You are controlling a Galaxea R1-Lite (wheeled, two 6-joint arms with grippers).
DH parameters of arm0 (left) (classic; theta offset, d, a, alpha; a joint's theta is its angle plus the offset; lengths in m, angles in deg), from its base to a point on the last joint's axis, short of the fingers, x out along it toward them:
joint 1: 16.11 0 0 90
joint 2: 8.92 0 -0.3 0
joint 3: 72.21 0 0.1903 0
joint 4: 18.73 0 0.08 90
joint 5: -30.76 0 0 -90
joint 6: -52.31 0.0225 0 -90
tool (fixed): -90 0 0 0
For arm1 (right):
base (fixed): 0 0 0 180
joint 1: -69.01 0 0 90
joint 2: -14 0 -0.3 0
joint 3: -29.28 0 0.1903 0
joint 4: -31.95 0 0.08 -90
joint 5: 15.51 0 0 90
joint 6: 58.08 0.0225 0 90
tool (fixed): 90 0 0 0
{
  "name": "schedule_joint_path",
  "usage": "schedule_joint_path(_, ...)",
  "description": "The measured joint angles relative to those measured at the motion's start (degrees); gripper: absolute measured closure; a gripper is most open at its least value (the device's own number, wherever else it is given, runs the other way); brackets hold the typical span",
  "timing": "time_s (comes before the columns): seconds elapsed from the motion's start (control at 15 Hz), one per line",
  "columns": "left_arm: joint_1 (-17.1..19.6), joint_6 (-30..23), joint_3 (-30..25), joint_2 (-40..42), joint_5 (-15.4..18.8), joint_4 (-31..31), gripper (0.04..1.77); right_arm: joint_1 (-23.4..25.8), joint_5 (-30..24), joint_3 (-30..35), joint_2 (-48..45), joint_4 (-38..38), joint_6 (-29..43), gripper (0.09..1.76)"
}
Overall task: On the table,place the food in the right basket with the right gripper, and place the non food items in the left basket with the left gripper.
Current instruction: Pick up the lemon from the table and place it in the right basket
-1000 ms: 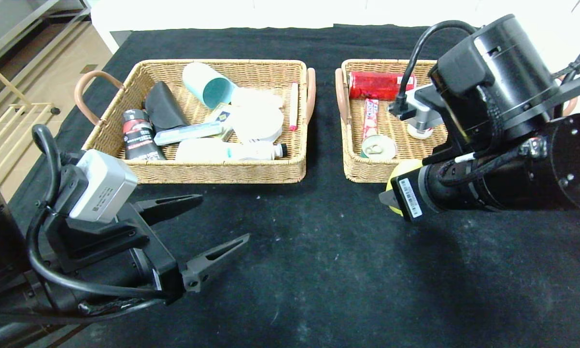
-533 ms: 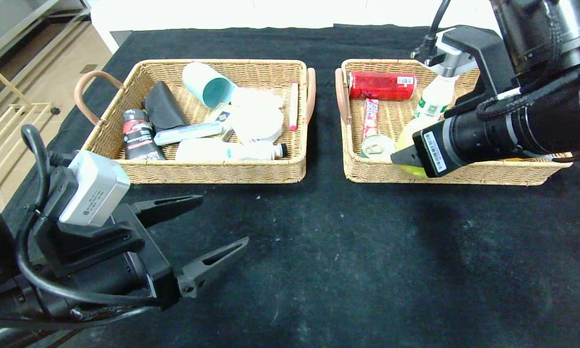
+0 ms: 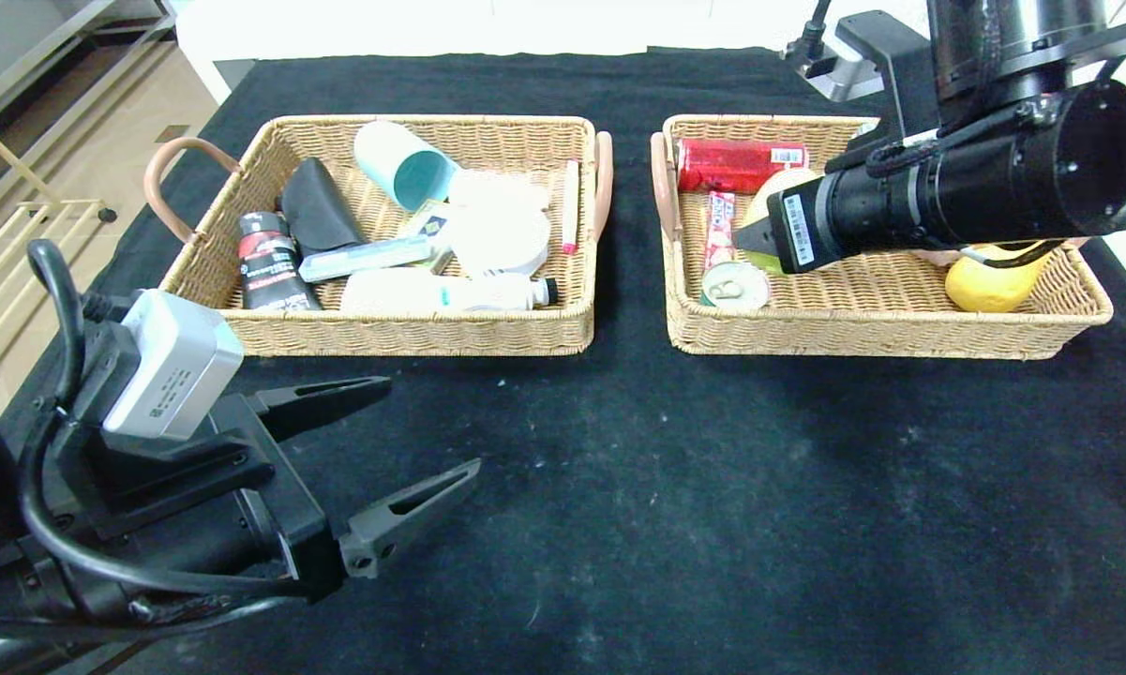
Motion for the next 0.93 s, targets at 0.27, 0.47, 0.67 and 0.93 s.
schedule_joint_path(0.27,0.0,0.0,0.0,0.0,0.0,0.0,0.09,1.1,0.0,0.1,3.0,-8.4,0.2,0.71)
schedule_joint_path(0.47,0.0,0.0,0.0,0.0,0.0,0.0,0.09,1.6,0.3,0.2,5.0,-14.6,0.3,0.71)
schedule_joint_path(0.67,0.0,0.0,0.0,0.0,0.1,-0.1,0.09,2.0,4.0,1.0,7.1,-19.6,0.2,0.71)
schedule_joint_path(0.93,-0.1,0.0,0.0,0.0,0.1,-0.1,0.09,2.0,4.4,1.9,8.8,-22.0,0.4,0.67)
